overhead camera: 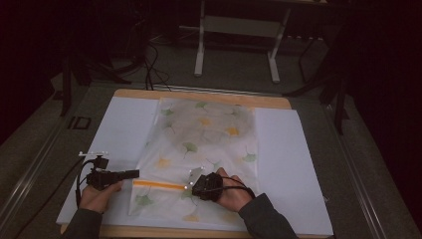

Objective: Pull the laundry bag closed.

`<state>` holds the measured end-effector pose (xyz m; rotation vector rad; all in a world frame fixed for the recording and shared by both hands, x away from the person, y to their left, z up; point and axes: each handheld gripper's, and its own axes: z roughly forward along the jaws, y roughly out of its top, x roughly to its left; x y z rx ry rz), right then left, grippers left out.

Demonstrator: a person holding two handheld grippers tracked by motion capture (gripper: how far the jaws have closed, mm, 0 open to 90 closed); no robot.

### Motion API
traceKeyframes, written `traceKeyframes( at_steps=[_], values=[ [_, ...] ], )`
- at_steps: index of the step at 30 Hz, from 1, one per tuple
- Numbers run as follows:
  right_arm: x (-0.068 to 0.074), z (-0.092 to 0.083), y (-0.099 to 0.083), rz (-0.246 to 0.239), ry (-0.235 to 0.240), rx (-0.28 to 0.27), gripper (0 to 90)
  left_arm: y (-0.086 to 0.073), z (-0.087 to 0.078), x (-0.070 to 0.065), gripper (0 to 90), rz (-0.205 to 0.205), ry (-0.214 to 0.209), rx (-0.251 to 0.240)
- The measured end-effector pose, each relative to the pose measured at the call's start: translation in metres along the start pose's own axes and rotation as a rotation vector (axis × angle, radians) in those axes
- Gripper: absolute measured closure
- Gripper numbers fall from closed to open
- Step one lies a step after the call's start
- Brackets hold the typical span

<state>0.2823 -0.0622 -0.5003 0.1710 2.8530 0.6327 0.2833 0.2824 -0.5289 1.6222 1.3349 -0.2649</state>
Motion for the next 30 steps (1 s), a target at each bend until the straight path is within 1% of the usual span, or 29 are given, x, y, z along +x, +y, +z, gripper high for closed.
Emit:
traceKeyframes(
  at_steps=[3, 5, 16, 22, 30],
  values=[
    [0.000, -0.001, -0.003, 0.008, 0.000, 0.004, 84.7, 0.000, 0.000, 0.000, 89.4, -0.001, -0.002, -0.001],
    [0.000, -0.002, -0.004, 0.000, -0.002, 0.006, 84.7, 0.000, 0.000, 0.000, 89.4, 0.000, 0.000, -0.001],
    [-0.001, -0.006, -0.014, 0.013, -0.011, 0.017, 84.7, 0.000, 0.000, 0.001, 89.4, -0.001, -0.003, 0.003],
    [-0.002, -0.008, -0.015, 0.010, -0.012, 0.027, 84.7, 0.000, -0.001, 0.001, 89.4, -0.002, -0.001, -0.002],
    [-0.002, -0.011, -0.023, 0.023, -0.016, 0.036, 84.7, 0.000, -0.001, 0.001, 89.4, -0.002, -0.001, -0.001]
  ],
)
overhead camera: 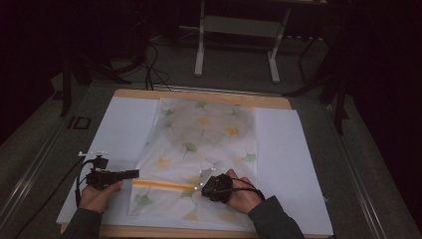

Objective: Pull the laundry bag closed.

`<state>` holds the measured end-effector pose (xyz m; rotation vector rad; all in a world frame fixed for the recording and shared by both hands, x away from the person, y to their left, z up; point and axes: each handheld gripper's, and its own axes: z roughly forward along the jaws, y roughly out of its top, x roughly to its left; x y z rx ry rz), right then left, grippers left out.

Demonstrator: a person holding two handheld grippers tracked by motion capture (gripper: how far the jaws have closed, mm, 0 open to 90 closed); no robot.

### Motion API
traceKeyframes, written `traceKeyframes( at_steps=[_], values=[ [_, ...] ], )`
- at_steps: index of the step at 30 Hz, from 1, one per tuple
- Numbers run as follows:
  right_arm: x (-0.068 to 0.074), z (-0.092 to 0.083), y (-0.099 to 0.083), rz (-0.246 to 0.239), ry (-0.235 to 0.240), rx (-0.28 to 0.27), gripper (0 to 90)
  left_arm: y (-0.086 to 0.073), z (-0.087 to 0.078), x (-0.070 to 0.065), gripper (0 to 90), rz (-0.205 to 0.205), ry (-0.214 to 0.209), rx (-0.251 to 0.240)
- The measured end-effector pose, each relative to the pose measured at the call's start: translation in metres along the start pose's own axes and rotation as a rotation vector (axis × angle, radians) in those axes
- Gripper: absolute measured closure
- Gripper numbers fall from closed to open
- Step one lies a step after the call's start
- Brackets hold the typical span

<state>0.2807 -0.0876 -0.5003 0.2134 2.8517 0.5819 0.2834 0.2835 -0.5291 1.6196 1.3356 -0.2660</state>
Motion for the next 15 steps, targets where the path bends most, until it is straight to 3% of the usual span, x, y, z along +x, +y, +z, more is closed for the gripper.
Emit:
traceKeyframes(
  at_steps=[15],
  values=[
    [-0.002, -0.004, -0.013, 0.019, -0.008, 0.005, 84.7, 0.000, -0.001, 0.000, 89.4, -0.003, 0.003, -0.006]
  ],
)
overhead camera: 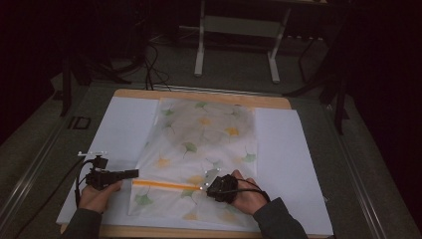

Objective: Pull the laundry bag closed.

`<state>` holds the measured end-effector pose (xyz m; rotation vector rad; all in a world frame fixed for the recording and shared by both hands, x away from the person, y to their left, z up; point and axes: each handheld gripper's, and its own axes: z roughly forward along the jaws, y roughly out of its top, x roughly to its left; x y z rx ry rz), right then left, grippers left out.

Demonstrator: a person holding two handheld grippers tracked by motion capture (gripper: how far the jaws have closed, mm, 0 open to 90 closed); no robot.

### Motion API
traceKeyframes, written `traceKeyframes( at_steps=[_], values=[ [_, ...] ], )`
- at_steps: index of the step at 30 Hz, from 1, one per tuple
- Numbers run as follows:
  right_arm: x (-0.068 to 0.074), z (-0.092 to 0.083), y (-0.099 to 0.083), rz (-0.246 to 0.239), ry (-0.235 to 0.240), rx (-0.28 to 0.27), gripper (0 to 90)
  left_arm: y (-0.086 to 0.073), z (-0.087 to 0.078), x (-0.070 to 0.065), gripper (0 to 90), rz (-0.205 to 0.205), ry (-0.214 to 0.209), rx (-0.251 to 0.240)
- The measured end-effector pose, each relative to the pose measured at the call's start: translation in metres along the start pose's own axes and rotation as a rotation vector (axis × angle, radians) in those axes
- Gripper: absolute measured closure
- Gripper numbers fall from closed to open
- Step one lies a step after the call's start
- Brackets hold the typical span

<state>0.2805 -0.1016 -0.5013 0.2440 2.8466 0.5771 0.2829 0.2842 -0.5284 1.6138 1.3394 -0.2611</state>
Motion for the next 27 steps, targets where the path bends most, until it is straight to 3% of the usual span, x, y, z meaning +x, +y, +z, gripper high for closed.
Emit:
traceKeyframes(
  at_steps=[27],
  values=[
    [-0.002, -0.014, -0.015, 0.009, -0.017, 0.029, 84.7, 0.000, -0.001, 0.001, 89.4, 0.001, 0.000, -0.002]
  ],
)
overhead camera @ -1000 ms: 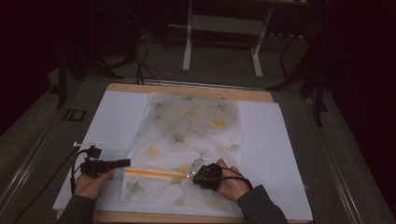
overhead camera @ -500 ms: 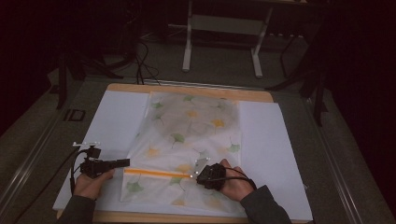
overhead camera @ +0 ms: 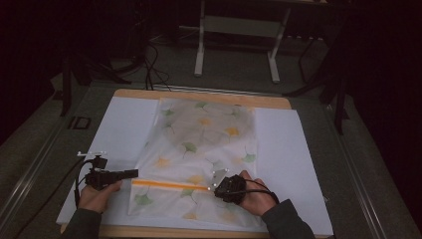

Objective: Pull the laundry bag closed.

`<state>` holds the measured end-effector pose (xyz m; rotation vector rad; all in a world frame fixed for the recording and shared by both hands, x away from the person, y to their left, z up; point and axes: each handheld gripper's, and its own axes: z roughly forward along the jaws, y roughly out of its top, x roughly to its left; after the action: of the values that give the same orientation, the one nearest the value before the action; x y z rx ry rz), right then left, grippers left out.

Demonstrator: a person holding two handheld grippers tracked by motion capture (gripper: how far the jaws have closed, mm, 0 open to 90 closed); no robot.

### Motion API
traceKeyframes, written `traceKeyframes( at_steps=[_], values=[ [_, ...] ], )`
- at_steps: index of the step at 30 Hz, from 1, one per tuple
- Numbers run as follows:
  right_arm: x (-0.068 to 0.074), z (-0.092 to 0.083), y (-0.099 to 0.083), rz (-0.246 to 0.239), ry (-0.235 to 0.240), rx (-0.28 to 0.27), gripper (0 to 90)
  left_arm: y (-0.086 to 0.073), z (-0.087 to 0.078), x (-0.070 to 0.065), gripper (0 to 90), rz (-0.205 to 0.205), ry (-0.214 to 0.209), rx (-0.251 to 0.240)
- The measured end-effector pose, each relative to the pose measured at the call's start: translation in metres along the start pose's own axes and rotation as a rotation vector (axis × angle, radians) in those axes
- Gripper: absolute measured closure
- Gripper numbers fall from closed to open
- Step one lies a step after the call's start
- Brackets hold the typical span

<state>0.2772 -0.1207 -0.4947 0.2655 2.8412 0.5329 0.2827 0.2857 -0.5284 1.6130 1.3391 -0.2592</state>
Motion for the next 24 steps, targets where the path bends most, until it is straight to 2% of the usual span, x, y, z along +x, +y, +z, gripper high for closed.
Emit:
traceKeyframes(
  at_steps=[12, 24],
  values=[
    [-0.002, -0.005, -0.009, 0.005, -0.007, 0.008, 84.7, 0.000, 0.000, 0.000, 89.4, 0.000, 0.002, 0.004],
    [-0.004, -0.011, -0.020, 0.037, -0.011, 0.013, 84.7, 0.000, 0.000, 0.001, 89.4, -0.003, 0.003, 0.003]
  ],
)
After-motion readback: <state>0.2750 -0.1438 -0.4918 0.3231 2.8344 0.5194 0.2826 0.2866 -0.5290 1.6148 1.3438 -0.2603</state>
